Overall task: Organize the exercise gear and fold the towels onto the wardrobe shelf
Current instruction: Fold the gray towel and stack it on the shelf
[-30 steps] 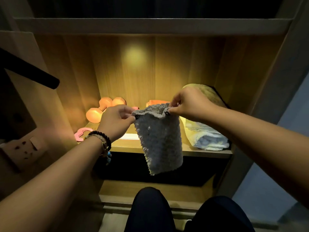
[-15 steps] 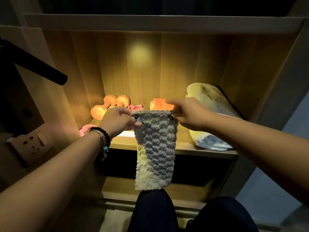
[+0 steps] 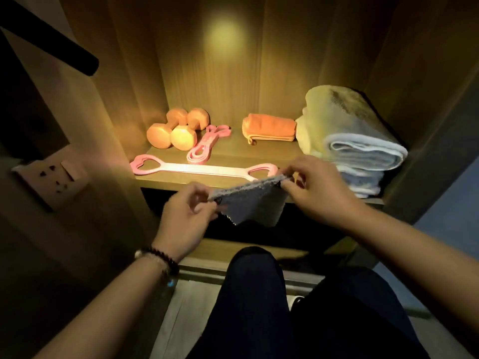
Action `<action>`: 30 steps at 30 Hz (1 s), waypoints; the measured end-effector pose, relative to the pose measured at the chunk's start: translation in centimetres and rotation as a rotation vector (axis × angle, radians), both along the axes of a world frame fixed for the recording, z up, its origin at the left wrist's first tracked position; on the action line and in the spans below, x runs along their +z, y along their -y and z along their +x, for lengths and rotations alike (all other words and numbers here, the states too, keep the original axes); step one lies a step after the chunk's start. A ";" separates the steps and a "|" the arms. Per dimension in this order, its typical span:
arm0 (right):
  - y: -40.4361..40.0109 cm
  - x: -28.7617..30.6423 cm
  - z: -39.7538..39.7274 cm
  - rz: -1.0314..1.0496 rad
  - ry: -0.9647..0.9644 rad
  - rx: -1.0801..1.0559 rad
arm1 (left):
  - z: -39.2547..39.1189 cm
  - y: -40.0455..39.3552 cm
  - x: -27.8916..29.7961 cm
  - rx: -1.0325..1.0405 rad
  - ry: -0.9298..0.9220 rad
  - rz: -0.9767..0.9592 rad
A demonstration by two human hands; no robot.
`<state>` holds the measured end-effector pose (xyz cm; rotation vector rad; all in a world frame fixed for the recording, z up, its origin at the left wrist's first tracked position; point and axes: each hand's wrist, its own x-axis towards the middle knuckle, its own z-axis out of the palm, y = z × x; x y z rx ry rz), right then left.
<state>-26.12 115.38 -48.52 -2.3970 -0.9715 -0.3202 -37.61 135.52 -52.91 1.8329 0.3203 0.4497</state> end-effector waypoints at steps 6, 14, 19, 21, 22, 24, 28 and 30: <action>3.0 -11.8 -4.6 -0.014 -0.328 0.023 | -4.7 2.5 -8.8 0.018 -0.171 0.115; 5.5 -17.2 -8.0 0.093 -0.470 0.085 | -7.4 3.6 -11.8 0.071 -0.232 0.275; 6.0 -17.1 -8.5 0.157 -0.351 0.135 | -8.1 3.6 -11.8 0.074 -0.191 0.297; 6.2 -17.0 -9.1 0.182 -0.355 0.154 | -8.4 3.9 -12.1 0.122 -0.161 0.272; 6.3 -17.2 -9.4 0.198 -0.368 0.156 | -8.5 4.2 -12.3 0.146 -0.151 0.251; 6.2 -17.7 -9.7 0.223 -0.394 0.137 | -8.6 5.0 -12.5 0.180 -0.125 0.188; 5.3 -18.1 -9.5 0.226 -0.359 0.089 | -8.3 5.5 -12.0 0.242 -0.103 0.020; 4.7 -17.9 -9.5 0.239 -0.344 0.060 | -7.9 5.4 -11.8 0.270 -0.148 -0.006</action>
